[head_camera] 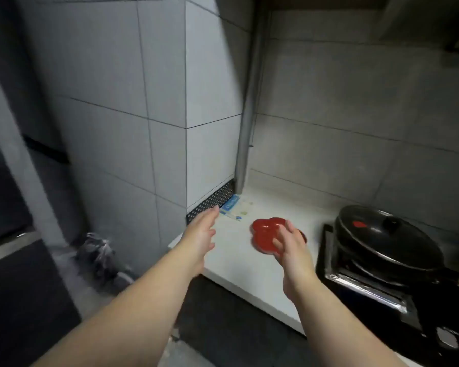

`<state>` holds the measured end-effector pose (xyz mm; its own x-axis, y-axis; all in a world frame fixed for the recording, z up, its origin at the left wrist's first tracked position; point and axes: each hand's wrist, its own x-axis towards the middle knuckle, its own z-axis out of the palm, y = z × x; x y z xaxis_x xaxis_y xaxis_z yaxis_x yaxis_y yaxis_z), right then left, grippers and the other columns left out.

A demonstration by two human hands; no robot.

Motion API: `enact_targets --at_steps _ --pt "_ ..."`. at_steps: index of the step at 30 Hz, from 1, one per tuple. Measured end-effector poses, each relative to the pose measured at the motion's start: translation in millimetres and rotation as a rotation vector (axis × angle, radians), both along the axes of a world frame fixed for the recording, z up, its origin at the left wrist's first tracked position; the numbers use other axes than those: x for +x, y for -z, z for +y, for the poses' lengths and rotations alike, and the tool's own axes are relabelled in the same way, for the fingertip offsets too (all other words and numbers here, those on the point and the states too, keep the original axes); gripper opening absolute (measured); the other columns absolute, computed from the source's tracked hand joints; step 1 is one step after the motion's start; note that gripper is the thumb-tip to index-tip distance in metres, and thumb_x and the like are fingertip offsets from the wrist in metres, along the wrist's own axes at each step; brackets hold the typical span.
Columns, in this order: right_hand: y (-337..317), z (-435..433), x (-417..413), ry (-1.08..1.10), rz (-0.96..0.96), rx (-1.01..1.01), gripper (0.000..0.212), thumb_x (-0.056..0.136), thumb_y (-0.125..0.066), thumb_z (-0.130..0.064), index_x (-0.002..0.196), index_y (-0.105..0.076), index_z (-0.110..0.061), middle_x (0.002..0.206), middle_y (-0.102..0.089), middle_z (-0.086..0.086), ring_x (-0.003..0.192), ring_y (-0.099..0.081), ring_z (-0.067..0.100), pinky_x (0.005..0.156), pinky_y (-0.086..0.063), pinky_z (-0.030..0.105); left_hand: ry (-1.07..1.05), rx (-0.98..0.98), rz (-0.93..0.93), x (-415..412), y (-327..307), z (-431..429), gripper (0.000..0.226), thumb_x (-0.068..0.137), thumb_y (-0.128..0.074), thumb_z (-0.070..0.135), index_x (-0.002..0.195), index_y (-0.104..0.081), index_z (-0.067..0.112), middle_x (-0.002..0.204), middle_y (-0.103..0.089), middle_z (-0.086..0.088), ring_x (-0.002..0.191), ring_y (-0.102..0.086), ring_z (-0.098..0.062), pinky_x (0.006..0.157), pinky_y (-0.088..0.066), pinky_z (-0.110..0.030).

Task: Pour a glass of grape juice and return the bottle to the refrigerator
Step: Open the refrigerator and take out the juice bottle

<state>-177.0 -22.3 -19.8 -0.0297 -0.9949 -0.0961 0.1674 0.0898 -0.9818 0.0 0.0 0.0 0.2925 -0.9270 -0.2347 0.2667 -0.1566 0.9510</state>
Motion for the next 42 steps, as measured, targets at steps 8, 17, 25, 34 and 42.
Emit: enact_targets --at_steps 8,17,25,34,42 --pt "92 23 119 -0.393 0.019 0.255 0.048 0.1 -0.047 -0.036 0.146 -0.039 -0.025 0.143 -0.048 0.002 0.126 -0.051 0.022 0.114 -0.031 0.045 -0.381 0.172 -0.115 110 74 72 0.045 0.095 -0.057 0.035 0.136 -0.048 0.017 0.129 -0.052 0.002 0.107 -0.056 -0.017 0.086 -0.046 -0.019" --pt "124 109 330 -0.844 0.04 0.499 0.041 0.098 -0.048 -0.042 0.134 -0.052 -0.023 0.127 -0.062 0.006 0.109 -0.059 0.018 0.096 -0.041 0.035 -0.709 0.351 -0.058 272 115 213 0.054 0.095 -0.059 0.031 0.143 -0.041 0.015 0.138 -0.049 -0.006 0.108 -0.05 -0.018 0.088 -0.041 -0.031" --pt "129 184 520 -1.035 -0.122 0.687 0.065 0.096 -0.037 -0.056 0.151 -0.028 -0.024 0.143 -0.05 0.013 0.131 -0.048 0.026 0.101 -0.034 0.035 -0.969 0.127 0.4 433 118 302 0.056 0.096 -0.049 0.043 0.142 -0.042 0.013 0.135 -0.052 -0.015 0.112 -0.053 -0.028 0.088 -0.041 -0.038" --pt "132 204 645 -1.016 -0.224 0.769 0.072 0.092 -0.037 -0.065 0.149 -0.033 -0.021 0.144 -0.047 0.017 0.133 -0.045 0.03 0.111 -0.032 0.041 -1.098 -0.125 0.679 534 131 332 0.063 0.099 -0.034 0.051 0.15 -0.03 0.013 0.141 -0.046 -0.02 0.118 -0.049 -0.034 0.101 -0.036 -0.043" --pt "160 186 745 -1.064 -0.331 0.883 0.1 0.08 -0.047 -0.073 0.154 -0.016 -0.014 0.148 -0.04 0.023 0.136 -0.041 0.033 0.113 -0.029 0.041 -1.15 -0.246 0.829 606 152 310 0.072 0.096 -0.035 0.06 0.15 -0.031 0.012 0.147 -0.039 -0.023 0.138 -0.035 -0.036 0.115 -0.025 -0.045"
